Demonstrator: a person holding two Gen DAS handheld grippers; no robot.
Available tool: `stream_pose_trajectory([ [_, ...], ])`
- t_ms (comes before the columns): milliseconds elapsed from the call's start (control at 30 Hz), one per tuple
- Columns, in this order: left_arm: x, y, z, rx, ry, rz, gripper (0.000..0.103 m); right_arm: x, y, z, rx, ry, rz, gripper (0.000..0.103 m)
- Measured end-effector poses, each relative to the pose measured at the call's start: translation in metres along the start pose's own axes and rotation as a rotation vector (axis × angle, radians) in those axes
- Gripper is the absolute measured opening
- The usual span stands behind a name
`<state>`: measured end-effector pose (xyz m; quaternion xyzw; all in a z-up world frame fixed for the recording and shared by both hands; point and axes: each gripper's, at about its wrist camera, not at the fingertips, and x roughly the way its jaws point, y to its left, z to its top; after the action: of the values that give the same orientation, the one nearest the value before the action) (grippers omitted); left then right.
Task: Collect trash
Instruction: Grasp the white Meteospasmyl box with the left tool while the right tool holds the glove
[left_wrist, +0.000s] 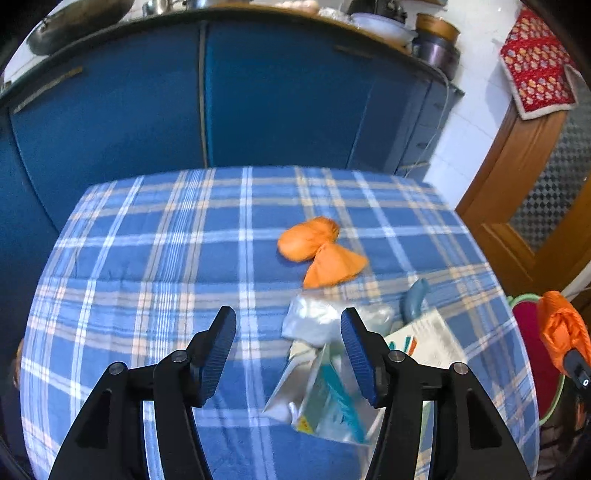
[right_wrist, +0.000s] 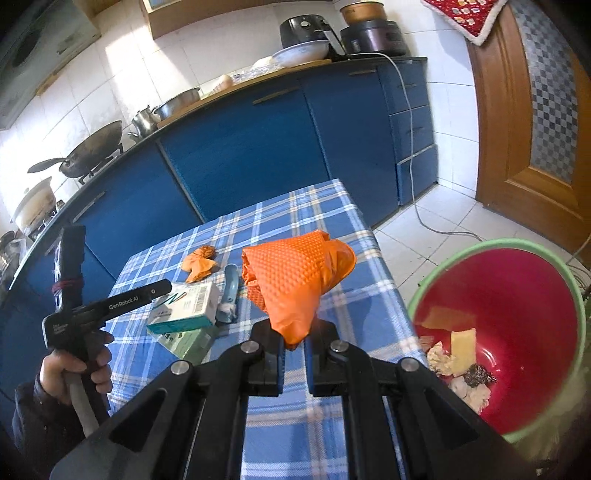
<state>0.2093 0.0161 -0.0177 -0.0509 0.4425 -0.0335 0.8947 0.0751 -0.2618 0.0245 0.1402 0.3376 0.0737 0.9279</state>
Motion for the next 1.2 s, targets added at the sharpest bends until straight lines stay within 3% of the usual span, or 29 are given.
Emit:
stream_pose_trajectory([
  [233, -0.014, -0.007, -0.018, 0.014, 0.004, -0.021, 0.061, -0.006, -0.008, -0.007, 0.025, 0.000, -0.004, 0.011],
  [433, -0.035, -0.017, -0.026, 0.020, -0.037, -0.073, 0.061, -0.013, -0.011, -0.009, 0.030, -0.011, -0.002, 0.011],
  [767, -0.034, -0.057, -0.032, 0.139, -0.021, -0.143, 0.064, -0.024, -0.018, -0.012, 0.046, -0.018, -0.015, 0.011],
  [1000, -0.017, -0.079, -0.035, 0.244, 0.005, -0.100, 0.067, -0.029, -0.027, -0.014, 0.062, -0.023, -0.027, 0.011],
  [1200, -0.011, -0.085, -0.037, 0.270, 0.000, -0.080, 0.067, -0.029, -0.033, -0.015, 0.076, -0.019, -0.030, 0.011],
])
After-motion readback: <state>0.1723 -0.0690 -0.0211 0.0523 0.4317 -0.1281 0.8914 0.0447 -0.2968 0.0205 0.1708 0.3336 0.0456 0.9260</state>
